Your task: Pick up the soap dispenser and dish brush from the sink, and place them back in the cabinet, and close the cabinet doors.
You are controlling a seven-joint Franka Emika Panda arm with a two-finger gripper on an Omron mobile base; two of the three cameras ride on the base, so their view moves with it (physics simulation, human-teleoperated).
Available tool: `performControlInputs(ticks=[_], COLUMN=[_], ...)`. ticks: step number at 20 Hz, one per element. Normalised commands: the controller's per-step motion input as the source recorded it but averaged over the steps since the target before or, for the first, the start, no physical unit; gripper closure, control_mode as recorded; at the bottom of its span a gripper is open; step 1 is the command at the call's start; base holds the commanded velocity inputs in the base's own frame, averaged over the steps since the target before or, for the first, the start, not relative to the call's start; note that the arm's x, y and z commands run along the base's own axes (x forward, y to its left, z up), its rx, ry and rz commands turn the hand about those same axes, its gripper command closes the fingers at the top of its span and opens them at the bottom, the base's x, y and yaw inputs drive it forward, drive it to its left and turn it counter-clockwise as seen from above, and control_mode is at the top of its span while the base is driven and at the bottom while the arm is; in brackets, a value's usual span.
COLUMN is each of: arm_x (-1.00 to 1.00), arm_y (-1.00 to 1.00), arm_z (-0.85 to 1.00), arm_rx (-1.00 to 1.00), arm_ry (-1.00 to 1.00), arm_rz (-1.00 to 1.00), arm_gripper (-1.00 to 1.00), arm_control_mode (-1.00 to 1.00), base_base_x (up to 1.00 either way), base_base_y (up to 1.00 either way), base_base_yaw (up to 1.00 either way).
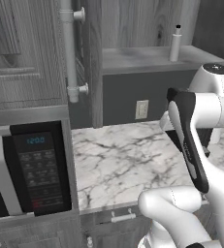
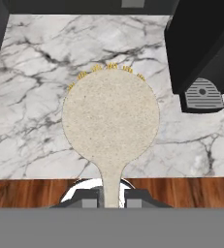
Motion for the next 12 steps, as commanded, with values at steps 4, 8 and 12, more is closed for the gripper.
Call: performControlInputs(ticks=[4,8,12], arm_x=[0.0,0.0,-0.03], arm_y=[0.0,0.03,0.18], arm_z=[0.0,0.04,0.4], arm_rx=[0.0,0.0,0.0], arm_ry=[0.0,0.0,-0.11], arm_rz=[0.0,0.0,0.0], arm_gripper=[1.0,1.0,1.0], arm_control_mode=[1.0,-1.0,-1.0], base_base_x=[0.02,0.0,0.0], base_base_y=[0.01,0.0,0.0], base_base_yaw=[0.0,0.0,0.0])
